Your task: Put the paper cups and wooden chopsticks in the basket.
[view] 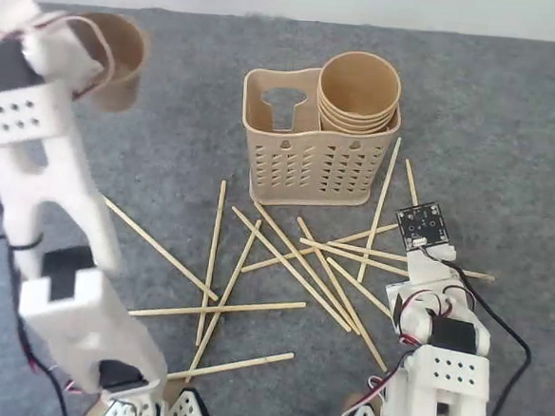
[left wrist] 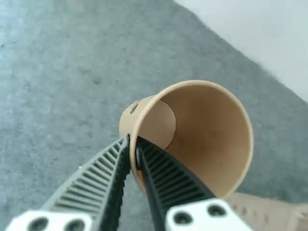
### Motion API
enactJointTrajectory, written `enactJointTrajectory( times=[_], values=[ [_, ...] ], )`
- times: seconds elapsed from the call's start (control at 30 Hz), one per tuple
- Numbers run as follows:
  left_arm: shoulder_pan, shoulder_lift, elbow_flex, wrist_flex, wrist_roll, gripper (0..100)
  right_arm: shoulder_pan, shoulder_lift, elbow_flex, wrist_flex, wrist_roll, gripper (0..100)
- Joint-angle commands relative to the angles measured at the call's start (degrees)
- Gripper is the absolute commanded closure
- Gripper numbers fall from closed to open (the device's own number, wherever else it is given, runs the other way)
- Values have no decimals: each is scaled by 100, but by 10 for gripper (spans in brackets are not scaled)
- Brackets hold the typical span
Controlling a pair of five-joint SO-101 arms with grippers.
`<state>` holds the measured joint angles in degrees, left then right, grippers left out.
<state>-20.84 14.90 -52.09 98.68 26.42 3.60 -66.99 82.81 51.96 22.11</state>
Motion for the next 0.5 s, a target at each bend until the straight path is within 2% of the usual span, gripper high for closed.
enactJointTrajectory(
  times=[0.0, 0.27, 0.47],
  values=[
    [598, -809, 4, 176, 149, 989, 4, 4, -35, -110, 70, 967],
    [1943, -1442, -92, -44, 1222, 989, 4, 4, -35, -101, 79, 966],
    [2980, -1635, -681, -211, 1855, 989, -40, -4, 26, -110, 264, 968]
  ],
)
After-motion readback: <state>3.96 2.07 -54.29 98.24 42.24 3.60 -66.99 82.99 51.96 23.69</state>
